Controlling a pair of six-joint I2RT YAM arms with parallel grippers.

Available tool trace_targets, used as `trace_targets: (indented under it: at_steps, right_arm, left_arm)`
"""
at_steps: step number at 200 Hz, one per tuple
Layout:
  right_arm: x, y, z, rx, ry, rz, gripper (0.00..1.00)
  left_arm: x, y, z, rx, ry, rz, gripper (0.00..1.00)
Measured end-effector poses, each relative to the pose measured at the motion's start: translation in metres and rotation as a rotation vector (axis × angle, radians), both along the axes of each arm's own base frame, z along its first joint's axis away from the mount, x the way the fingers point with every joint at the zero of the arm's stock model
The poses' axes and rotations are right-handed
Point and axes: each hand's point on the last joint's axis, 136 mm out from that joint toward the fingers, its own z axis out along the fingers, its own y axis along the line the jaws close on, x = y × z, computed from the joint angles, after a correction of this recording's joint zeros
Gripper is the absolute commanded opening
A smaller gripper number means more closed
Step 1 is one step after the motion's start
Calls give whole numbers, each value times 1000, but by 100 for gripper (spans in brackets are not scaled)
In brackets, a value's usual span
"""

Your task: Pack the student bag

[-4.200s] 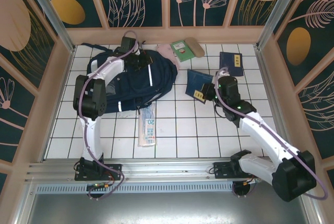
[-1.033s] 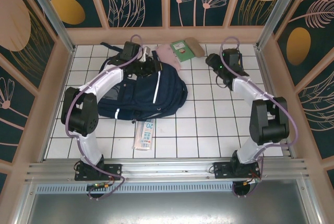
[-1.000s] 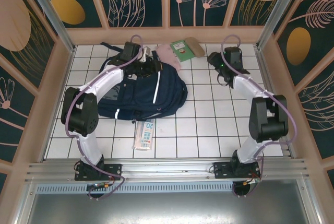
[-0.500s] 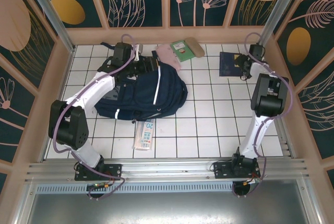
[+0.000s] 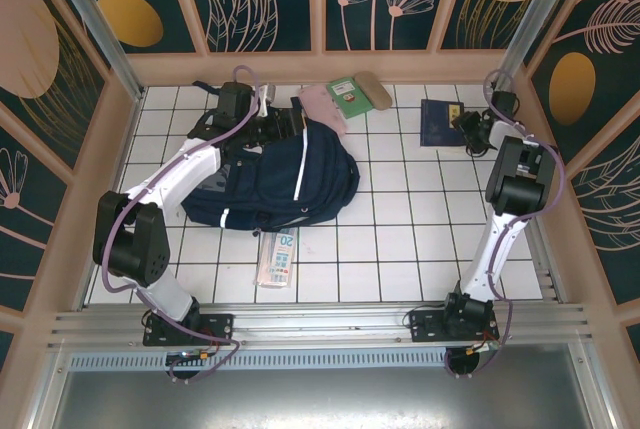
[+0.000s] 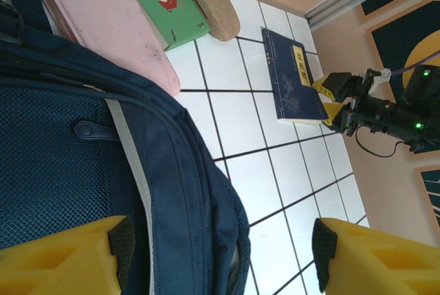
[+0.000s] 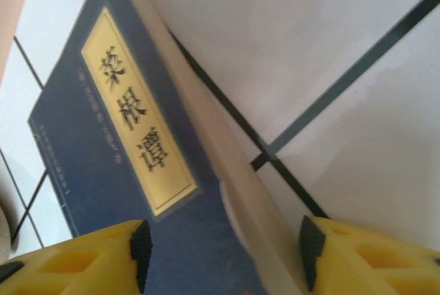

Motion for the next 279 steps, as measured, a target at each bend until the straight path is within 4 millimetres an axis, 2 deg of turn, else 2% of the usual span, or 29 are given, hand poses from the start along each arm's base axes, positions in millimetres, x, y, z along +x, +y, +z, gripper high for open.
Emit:
trace_targets:
  at_steps: [34, 56, 86, 110, 161, 215, 243, 279]
  right_arm:
    - [1, 2, 2, 40, -19, 4, 35]
    - [3, 5, 4, 51, -27, 15, 27]
    - [3, 10, 4, 77, -35, 23, 10]
    - [3, 15, 3, 92, -38, 32, 0]
    - [4, 27, 3, 109, -45, 55, 0]
    - [-3, 33, 4, 142, -53, 50, 0]
    - [-18, 40, 15, 176, -77, 33, 0]
    - [-50, 56, 29, 221, -102, 0, 0]
  left_arm:
    - [1, -1, 2, -8, -8, -1, 71]
    - [1, -2, 4, -13, -11, -2, 71]
    - [1, -1, 3, -12, -10, -2, 71]
    - [1, -1, 3, -13, -10, -2, 71]
    - [1, -1, 1, -10, -5, -1, 71]
    - [0, -1, 0, -9, -3, -1, 71]
    - [1, -2, -3, -8, 4, -3, 70]
    - [0, -4, -7, -6, 12, -10, 69]
